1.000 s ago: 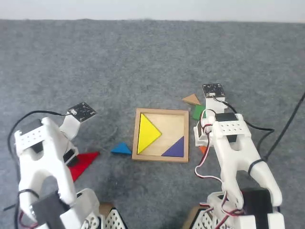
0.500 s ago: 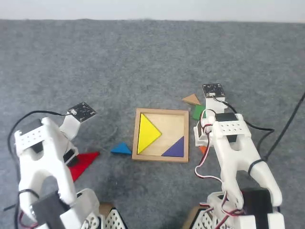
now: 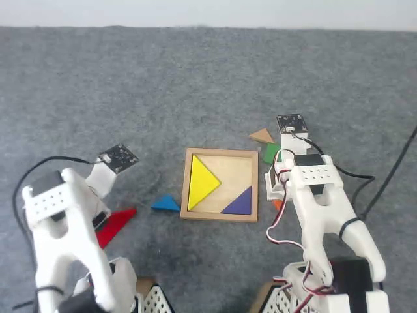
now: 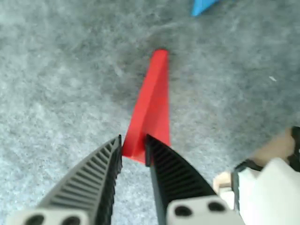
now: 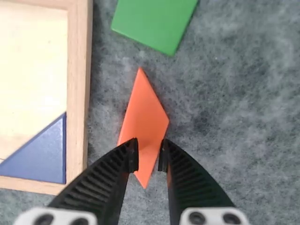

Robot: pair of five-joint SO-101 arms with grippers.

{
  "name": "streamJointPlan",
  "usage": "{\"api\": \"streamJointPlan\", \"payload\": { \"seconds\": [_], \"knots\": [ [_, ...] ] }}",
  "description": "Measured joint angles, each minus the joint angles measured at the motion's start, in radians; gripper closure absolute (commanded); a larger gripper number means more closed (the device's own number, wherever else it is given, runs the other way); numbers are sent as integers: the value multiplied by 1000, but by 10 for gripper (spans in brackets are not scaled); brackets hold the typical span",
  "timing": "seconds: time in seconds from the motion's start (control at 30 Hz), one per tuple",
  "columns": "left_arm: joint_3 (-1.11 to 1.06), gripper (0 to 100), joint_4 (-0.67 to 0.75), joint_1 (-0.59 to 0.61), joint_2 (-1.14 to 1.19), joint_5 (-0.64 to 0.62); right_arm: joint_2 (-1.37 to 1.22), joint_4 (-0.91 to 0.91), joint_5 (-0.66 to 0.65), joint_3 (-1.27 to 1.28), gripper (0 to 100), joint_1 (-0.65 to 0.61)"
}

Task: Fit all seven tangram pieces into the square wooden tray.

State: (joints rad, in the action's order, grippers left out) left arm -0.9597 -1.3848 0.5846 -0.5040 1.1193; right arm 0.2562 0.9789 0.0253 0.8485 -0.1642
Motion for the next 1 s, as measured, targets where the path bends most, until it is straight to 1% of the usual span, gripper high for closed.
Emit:
{"api": "streamJointPlan", "payload": {
  "seconds": [0.07,0.1,0.3,0.37,0.43,0.47,0.5,0.57,0.67,0.73,1.0],
  "knots": [
    [-35,990,-11,-25,-54,-2,0,0,0,0,901,0],
    [-69,990,-14,-60,-95,-2,0,0,0,0,901,0],
    [-80,987,-15,-80,-87,-2,0,3,0,0,901,0],
    [-77,949,-12,-80,-61,14,0,3,0,0,901,0],
    [-71,874,-9,-80,-23,20,0,3,0,0,901,0],
    [-66,851,-8,-84,0,23,0,3,0,0,901,0],
    [-66,854,-8,-87,29,25,0,3,0,0,901,0],
    [-101,889,-14,-100,161,32,0,3,0,0,901,0],
    [-107,933,23,-98,249,28,0,3,0,0,901,0],
    [-120,987,41,-94,252,21,0,3,0,0,901,0],
    [-124,991,57,-94,189,-40,0,3,0,0,901,0]
  ]
}}
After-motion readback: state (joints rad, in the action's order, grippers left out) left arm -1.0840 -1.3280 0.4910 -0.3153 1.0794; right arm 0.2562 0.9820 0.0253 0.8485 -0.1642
